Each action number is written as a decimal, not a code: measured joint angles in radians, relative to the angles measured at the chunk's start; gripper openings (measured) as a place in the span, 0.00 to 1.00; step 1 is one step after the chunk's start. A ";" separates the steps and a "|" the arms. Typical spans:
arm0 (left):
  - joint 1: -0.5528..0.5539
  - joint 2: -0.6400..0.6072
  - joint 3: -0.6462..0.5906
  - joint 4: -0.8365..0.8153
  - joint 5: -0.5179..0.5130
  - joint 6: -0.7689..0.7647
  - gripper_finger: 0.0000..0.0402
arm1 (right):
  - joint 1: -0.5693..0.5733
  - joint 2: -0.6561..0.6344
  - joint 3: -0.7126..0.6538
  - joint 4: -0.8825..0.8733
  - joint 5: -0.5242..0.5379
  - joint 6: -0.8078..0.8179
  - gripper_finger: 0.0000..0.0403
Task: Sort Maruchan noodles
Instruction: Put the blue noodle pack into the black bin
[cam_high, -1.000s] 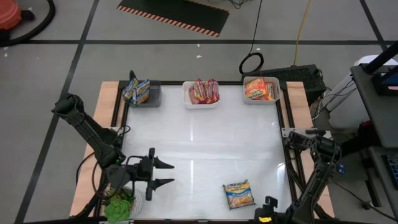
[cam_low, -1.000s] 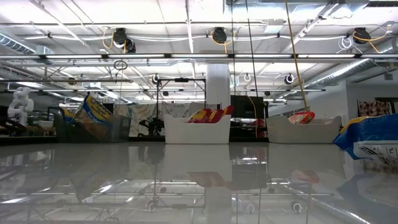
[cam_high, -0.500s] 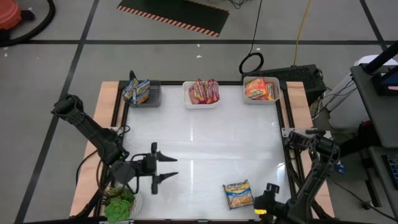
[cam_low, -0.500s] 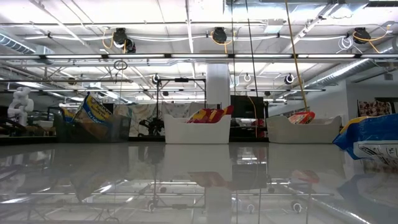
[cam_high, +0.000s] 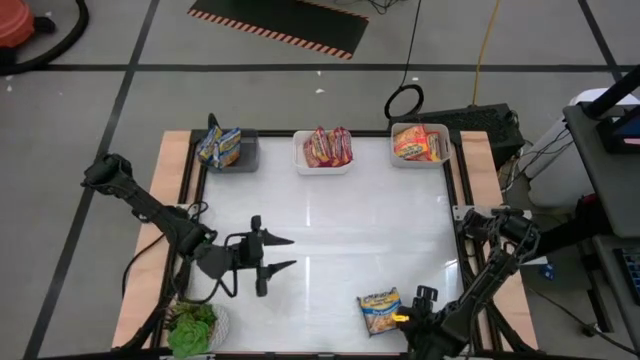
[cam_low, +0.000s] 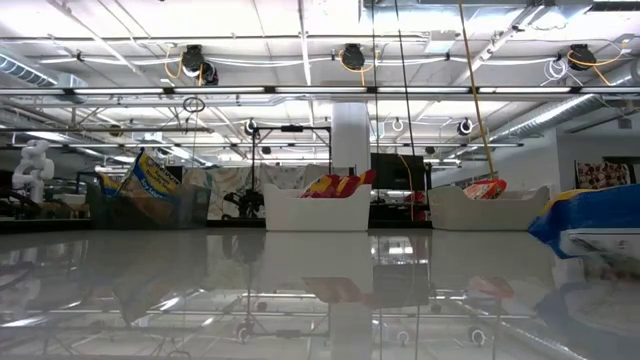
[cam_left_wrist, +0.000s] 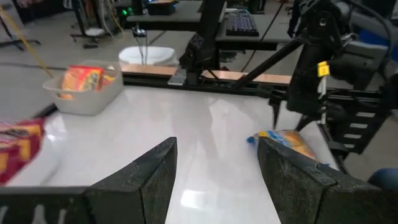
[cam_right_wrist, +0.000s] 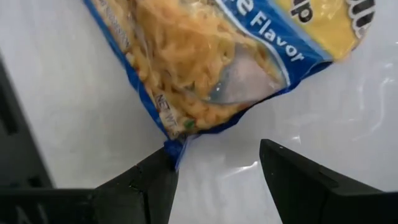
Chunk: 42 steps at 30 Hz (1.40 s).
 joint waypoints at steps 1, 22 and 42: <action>0.005 0.000 0.000 0.000 0.016 -0.016 0.57 | -0.009 0.000 0.000 -0.004 0.003 -0.012 0.53; 0.012 0.000 0.000 -0.133 0.069 -0.244 0.57 | -0.151 0.009 -0.007 -0.024 0.317 -0.285 0.53; 0.013 0.000 0.000 -0.151 0.069 -0.238 0.57 | -0.140 0.007 -0.005 0.010 0.307 -0.392 0.61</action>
